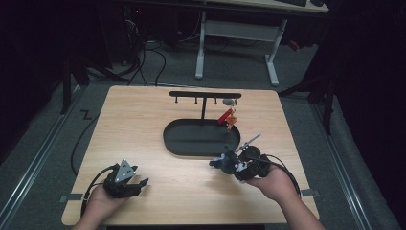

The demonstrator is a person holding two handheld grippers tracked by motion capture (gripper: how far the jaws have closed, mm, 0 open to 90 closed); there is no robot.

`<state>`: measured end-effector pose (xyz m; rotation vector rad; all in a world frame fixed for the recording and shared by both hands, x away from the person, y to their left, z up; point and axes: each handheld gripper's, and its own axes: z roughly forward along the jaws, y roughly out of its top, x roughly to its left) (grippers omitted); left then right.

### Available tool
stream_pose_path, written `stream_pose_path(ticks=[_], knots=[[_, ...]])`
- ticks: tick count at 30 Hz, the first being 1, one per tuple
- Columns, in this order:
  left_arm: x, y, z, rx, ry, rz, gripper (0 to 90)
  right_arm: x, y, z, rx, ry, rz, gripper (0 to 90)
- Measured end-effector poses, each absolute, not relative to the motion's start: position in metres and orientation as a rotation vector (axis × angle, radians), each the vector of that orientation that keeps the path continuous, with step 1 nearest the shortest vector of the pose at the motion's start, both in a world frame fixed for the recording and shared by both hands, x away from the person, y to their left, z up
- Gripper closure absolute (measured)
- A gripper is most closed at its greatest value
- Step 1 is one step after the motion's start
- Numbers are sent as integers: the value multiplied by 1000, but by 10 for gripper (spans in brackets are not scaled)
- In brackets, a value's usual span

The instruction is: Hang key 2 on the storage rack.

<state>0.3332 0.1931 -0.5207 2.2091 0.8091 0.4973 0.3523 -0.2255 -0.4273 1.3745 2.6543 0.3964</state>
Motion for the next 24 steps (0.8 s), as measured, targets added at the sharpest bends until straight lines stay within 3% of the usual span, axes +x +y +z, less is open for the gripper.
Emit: stream_pose_path(ticks=[24], knots=[[335, 201, -519, 2167, 841, 512, 342, 379, -217, -391, 1480, 2574, 418, 490]])
